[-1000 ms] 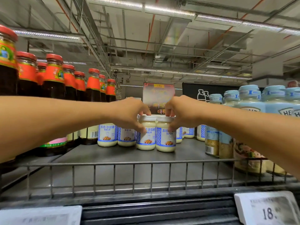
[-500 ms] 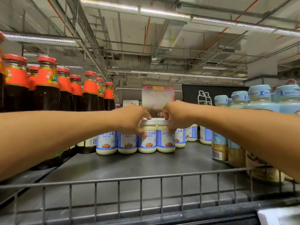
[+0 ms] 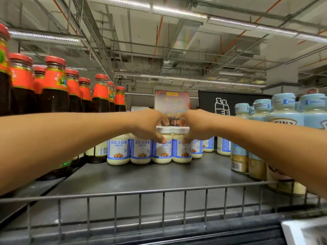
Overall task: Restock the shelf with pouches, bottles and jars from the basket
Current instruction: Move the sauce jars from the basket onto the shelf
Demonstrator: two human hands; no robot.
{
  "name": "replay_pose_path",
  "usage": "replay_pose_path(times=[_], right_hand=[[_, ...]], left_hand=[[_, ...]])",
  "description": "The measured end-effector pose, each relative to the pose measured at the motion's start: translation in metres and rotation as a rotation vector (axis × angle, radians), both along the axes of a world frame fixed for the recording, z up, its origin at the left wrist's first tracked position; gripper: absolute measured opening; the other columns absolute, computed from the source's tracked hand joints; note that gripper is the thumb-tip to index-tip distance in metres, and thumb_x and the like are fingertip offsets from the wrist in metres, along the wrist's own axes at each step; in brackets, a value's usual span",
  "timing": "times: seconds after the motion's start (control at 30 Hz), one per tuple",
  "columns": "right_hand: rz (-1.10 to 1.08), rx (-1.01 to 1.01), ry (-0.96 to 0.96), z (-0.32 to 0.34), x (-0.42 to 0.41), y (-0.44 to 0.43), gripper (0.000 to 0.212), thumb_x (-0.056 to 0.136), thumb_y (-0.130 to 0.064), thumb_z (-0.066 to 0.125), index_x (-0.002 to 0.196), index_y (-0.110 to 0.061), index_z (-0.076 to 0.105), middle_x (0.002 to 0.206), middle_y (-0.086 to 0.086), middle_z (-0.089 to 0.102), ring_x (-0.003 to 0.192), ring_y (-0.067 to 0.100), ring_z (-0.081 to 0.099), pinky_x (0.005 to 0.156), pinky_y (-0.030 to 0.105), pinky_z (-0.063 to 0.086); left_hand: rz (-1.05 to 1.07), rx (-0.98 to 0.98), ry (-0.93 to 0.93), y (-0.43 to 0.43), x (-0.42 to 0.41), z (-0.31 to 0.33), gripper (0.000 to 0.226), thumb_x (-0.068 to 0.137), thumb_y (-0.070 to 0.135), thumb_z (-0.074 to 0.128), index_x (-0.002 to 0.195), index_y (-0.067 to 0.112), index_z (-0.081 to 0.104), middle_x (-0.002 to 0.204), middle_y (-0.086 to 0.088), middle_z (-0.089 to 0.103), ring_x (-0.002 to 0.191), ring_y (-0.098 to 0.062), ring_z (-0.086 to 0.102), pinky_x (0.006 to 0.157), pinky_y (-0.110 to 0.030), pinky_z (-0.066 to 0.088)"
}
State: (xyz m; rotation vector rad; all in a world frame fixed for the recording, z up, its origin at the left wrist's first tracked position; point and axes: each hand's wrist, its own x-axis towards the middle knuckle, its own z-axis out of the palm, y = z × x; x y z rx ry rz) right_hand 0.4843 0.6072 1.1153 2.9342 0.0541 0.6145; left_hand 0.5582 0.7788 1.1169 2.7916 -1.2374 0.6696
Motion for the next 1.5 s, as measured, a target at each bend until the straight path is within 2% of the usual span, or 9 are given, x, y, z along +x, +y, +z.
replay_pose_path(times=[0.13, 0.23, 0.47, 0.67, 0.8, 0.93, 1.1, 1.27, 1.5], right_hand=[[0.076, 0.077, -0.122, 0.002, -0.017, -0.003, 0.055, 0.081, -0.037, 0.082, 0.124, -0.013, 0.059, 0.12, 0.005, 0.063, 0.105, 0.025, 0.059, 0.076, 0.029, 0.041], [0.139, 0.149, -0.239, 0.001, -0.034, -0.003, 0.048, 0.08, -0.037, 0.082, 0.119, -0.019, 0.062, 0.106, -0.002, 0.058, 0.095, 0.017, 0.053, 0.076, 0.026, 0.038], [0.258, 0.375, -0.358, -0.012, -0.087, 0.0, 0.024, 0.081, -0.03, 0.082, 0.1, -0.025, 0.067, 0.089, -0.009, 0.068, 0.085, 0.009, 0.067, 0.079, 0.032, 0.057], [0.377, 0.482, -0.448, -0.025, -0.152, -0.003, 0.024, 0.082, -0.024, 0.081, 0.102, -0.023, 0.068, 0.083, -0.007, 0.07, 0.079, 0.006, 0.068, 0.07, 0.018, 0.054], [0.459, 0.523, -0.483, -0.03, -0.194, -0.016, 0.022, 0.081, -0.022, 0.08, 0.101, -0.02, 0.069, 0.082, -0.005, 0.072, 0.078, 0.006, 0.068, 0.07, 0.015, 0.054], [0.504, 0.558, -0.492, -0.042, -0.232, -0.039, 0.022, 0.08, -0.023, 0.08, 0.097, -0.025, 0.068, 0.082, -0.005, 0.073, 0.08, 0.004, 0.069, 0.066, 0.011, 0.049], [0.504, 0.636, -0.501, -0.068, -0.283, -0.078, 0.02, 0.081, -0.024, 0.08, 0.093, -0.03, 0.067, 0.084, -0.009, 0.072, 0.081, 0.007, 0.069, 0.067, 0.022, 0.053], [0.43, 0.702, -0.506, -0.098, -0.34, -0.12, 0.015, 0.082, -0.021, 0.081, 0.092, -0.019, 0.069, 0.084, -0.005, 0.072, 0.078, 0.01, 0.069, 0.069, 0.027, 0.057], [0.295, 0.733, -0.537, -0.14, -0.425, -0.172, 0.024, 0.078, -0.045, 0.078, 0.088, -0.025, 0.069, 0.083, -0.009, 0.073, 0.075, 0.006, 0.069, 0.064, 0.021, 0.055]], left_hand=[[-0.072, -0.029, -0.015, -0.003, -0.011, 0.005, 0.064, 0.083, 0.048, 0.075, 0.138, 0.023, 0.053, 0.134, -0.001, 0.06, 0.12, -0.018, 0.056, 0.091, -0.023, 0.039], [-0.156, -0.072, -0.02, -0.002, -0.026, 0.011, 0.057, 0.084, 0.045, 0.076, 0.133, 0.023, 0.057, 0.124, 0.001, 0.065, 0.111, -0.013, 0.06, 0.086, -0.02, 0.04], [-0.442, -0.156, 0.111, 0.013, -0.078, 0.029, 0.047, 0.078, 0.046, 0.076, 0.121, 0.033, 0.063, 0.099, 0.014, 0.073, 0.094, -0.001, 0.069, 0.086, -0.03, 0.057], [-0.58, -0.153, 0.217, 0.021, -0.129, 0.028, 0.053, 0.068, 0.061, 0.071, 0.117, 0.045, 0.06, 0.102, 0.018, 0.072, 0.097, -0.009, 0.071, 0.086, -0.045, 0.059], [-0.629, -0.165, 0.227, 0.013, -0.165, 0.028, 0.056, 0.072, 0.053, 0.073, 0.125, 0.04, 0.06, 0.105, 0.011, 0.073, 0.098, -0.014, 0.072, 0.086, -0.048, 0.06], [-0.708, -0.229, 0.282, -0.012, -0.199, 0.021, 0.052, 0.078, 0.04, 0.073, 0.127, 0.028, 0.06, 0.103, 0.002, 0.075, 0.097, -0.017, 0.071, 0.087, -0.04, 0.059], [-0.817, -0.285, 0.445, -0.064, -0.237, -0.011, 0.046, 0.078, 0.029, 0.072, 0.122, 0.021, 0.062, 0.098, -0.005, 0.074, 0.086, -0.014, 0.069, 0.075, -0.02, 0.053], [-0.927, -0.306, 0.544, -0.125, -0.274, -0.048, 0.038, 0.083, 0.041, 0.075, 0.119, 0.034, 0.065, 0.101, 0.0, 0.074, 0.095, -0.016, 0.07, 0.085, -0.031, 0.056], [-1.072, -0.398, 0.651, -0.215, -0.331, -0.11, 0.037, 0.084, 0.041, 0.075, 0.119, 0.033, 0.065, 0.104, 0.003, 0.074, 0.101, -0.017, 0.07, 0.091, -0.045, 0.057]])
